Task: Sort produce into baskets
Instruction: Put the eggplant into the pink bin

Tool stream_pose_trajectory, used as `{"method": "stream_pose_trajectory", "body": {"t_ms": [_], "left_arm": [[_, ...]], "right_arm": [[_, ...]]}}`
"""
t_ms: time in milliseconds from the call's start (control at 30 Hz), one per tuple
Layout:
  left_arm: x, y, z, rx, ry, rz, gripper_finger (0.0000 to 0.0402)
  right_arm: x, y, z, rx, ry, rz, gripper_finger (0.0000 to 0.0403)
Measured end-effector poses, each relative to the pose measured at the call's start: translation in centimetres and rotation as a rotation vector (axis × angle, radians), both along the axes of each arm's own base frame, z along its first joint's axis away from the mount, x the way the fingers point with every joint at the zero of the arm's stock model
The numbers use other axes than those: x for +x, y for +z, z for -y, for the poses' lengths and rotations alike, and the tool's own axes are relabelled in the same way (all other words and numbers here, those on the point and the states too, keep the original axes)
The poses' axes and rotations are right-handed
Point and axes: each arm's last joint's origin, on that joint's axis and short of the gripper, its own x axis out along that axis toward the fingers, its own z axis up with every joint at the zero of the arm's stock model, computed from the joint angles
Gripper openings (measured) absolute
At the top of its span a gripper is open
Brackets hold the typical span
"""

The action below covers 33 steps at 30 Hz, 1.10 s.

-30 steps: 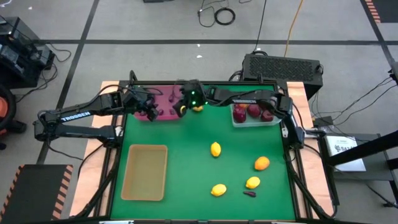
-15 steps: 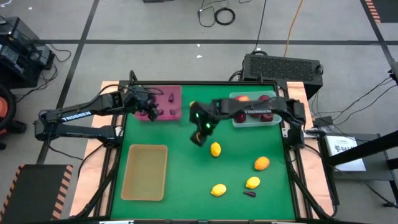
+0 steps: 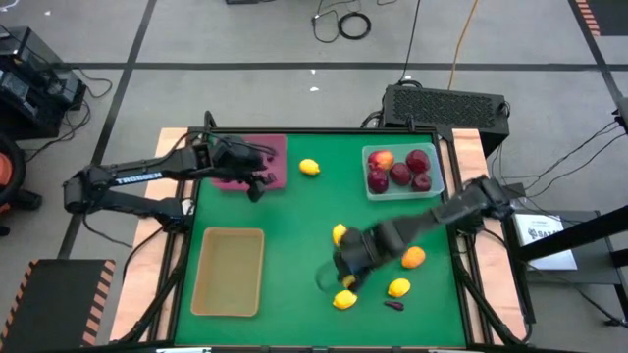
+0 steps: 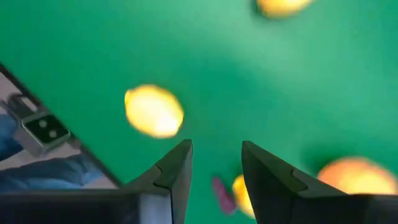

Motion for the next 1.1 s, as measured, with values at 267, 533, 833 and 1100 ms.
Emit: {"method": "stream_pose_trajectory", "body": {"t_ms": [267,533,833,1100], "left_arm": [[3.9,0.1,1.3,-0.04,-0.202,0.214,0.0242],[5.4,-0.2,4.0,-0.123,-0.291,0.255,0.0242],[5.6,-0.3,5.2,-0.164,-0.064,0.262,0.0242],[5.7,-0.3,6.6,-0.302,0.004,0.276,0.0242]], "right_arm": [[-3.9,-0.1,-6.8,0.023,-0.068,-0.029,0.013],[-6.6,-1.8,-10.8,-0.002,-0.166,-0.127,0.0185],[-7.4,-6.1,-13.9,-0.113,-0.06,-0.209,0.0284],[-8.4,-9.5,-15.2,-0.215,-0.003,-0.289,0.0281]]}}
